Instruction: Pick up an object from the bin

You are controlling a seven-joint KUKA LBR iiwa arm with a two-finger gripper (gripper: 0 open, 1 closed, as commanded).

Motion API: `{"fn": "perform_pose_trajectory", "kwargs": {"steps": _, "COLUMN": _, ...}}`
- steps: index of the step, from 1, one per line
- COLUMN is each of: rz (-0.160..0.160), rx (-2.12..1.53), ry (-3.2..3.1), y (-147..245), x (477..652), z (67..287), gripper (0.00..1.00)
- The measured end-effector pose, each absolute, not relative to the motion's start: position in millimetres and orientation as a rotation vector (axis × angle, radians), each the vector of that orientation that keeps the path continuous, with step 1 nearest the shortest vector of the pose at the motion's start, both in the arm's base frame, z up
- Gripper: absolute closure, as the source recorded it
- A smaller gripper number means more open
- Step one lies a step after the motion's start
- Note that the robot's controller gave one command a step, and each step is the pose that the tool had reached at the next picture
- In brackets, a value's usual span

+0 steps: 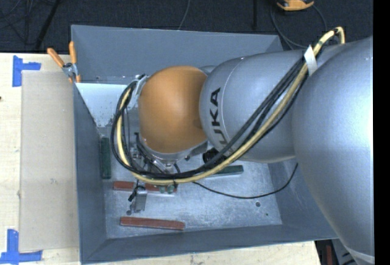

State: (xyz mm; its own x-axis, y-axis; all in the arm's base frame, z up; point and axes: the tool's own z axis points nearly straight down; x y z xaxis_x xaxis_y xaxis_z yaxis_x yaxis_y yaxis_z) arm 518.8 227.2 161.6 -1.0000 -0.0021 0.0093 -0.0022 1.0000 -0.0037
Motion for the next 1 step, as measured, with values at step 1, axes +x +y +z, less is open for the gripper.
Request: {"fn": "perform_pose_trajectory", "kwargs": {"steps": 1, "rz": 0.004, "rx": -0.051, "ry": -3.133, "y": 227.4, "x": 524.9, "z": 65.7, "gripper": 0.00}}
